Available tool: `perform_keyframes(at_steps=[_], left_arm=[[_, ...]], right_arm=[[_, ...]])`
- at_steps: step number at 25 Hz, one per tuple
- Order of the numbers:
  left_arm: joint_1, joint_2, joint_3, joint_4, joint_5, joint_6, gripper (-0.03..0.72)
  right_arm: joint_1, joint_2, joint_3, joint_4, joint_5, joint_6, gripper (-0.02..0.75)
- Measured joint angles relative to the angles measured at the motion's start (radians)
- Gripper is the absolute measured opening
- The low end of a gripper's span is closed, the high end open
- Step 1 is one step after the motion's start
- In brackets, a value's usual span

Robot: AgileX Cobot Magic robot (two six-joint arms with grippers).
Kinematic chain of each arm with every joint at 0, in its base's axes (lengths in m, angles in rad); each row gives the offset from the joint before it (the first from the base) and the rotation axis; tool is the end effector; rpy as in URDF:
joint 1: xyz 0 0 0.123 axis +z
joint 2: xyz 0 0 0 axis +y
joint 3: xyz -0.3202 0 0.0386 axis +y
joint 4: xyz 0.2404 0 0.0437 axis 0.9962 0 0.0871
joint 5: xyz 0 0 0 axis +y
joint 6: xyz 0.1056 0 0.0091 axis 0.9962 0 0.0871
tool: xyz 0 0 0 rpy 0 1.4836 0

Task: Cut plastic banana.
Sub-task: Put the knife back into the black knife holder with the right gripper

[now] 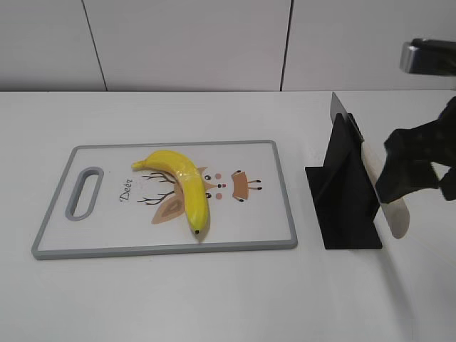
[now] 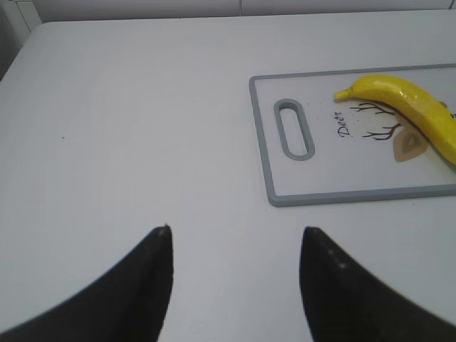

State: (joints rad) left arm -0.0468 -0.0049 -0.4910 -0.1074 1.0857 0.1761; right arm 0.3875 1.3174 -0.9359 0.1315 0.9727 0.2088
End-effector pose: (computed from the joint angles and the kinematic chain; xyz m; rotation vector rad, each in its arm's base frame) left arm -0.0376 -0.0083 0.2621 0.2364 2.0554 -0.0497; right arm 0.2070 0.0969 0.2933 -0.1740 2.8668 0.2940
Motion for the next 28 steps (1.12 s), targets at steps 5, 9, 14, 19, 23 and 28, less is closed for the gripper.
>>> perform_keyframes(at_steps=[5,9,14,19,23,28], left_arm=[[0.0,0.0,0.0,0.0,0.0,0.0,0.531],[0.0,0.0,0.0,0.0,0.001,-0.001,0.525],[0.0,0.0,0.0,0.0,0.001,-0.004,0.525],[0.0,0.0,0.0,-0.001,0.001,-0.005,0.522],[0.0,0.0,0.0,-0.001,0.001,-0.006,0.517],[0.0,0.0,0.0,-0.001,0.001,-0.007,0.517]], right_arm=[[0.0,-0.254,0.0,-0.005,0.05,-0.157,0.634],[0.0,-0.464,0.0,-0.006,0.061,-0.26,0.601],[0.0,-0.664,0.032,-0.006,0.065,-0.303,0.583],[0.0,-0.828,0.192,-0.042,0.081,-0.308,0.574],[0.0,-0.96,0.335,-0.093,0.086,-0.311,0.556],[0.0,-1.133,0.427,-0.096,0.08,-0.311,0.549]])
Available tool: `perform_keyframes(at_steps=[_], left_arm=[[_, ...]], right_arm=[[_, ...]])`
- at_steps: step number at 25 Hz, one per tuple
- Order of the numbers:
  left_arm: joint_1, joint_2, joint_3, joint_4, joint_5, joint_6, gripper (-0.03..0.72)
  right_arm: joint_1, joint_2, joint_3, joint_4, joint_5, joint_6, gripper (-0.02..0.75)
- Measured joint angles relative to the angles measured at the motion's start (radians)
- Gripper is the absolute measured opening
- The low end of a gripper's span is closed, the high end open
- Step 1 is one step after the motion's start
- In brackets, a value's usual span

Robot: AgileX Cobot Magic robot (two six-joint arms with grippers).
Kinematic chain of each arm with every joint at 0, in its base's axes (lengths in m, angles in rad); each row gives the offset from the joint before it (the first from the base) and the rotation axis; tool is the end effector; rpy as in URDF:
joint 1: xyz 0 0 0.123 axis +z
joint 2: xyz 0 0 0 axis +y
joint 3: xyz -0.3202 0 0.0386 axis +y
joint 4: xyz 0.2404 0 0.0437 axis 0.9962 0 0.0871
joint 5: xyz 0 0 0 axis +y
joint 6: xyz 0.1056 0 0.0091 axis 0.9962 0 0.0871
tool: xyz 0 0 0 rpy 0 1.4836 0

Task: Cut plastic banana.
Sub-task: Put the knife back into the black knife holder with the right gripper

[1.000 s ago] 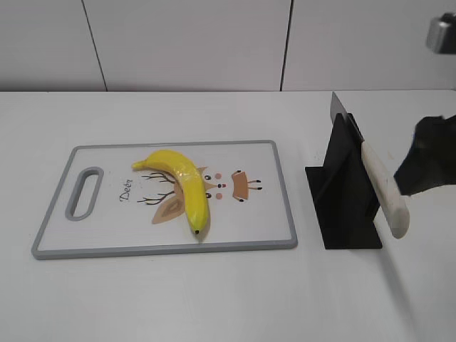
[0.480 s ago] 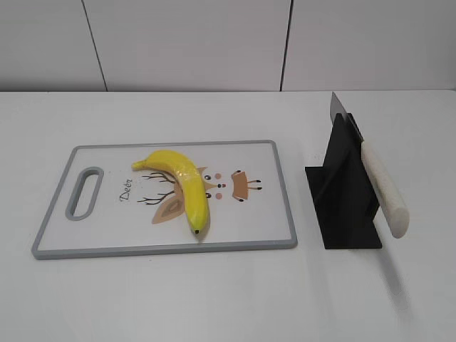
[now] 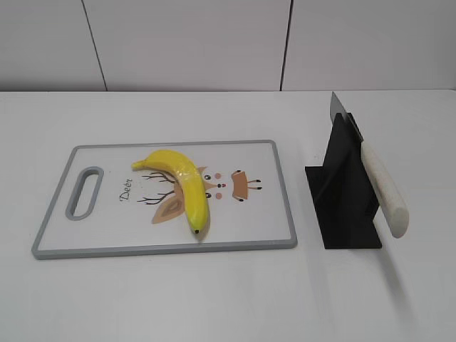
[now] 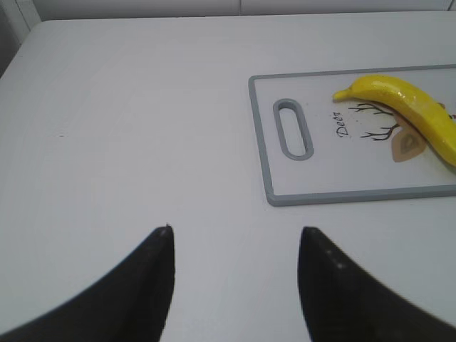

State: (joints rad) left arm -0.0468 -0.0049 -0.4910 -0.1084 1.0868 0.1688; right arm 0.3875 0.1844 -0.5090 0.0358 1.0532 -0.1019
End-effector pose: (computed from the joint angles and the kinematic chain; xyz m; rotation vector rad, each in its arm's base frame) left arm -0.0377 -0.0084 0.2620 0.2291 2.0573 -0.0555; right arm -0.0095 -0.0003 0.2743 -0.5353 2.1535 0.2022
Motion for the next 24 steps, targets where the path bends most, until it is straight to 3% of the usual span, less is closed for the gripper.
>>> perform_keyframes(at_steps=[11,19,24], left_arm=[[0.0,0.0,0.001,-0.001,0.001,0.0,0.517],[0.0,0.0,0.001,-0.001,0.001,0.0,0.517],[0.0,0.0,0.001,-0.001,0.001,0.0,0.517]], right_arm=[[-0.017,-0.19,0.003,-0.002,-0.014,0.0,0.548],[-0.241,-0.19,0.003,-0.001,-0.016,0.0,0.548],[-0.256,-0.19,0.003,-0.002,-0.016,0.0,0.548]])
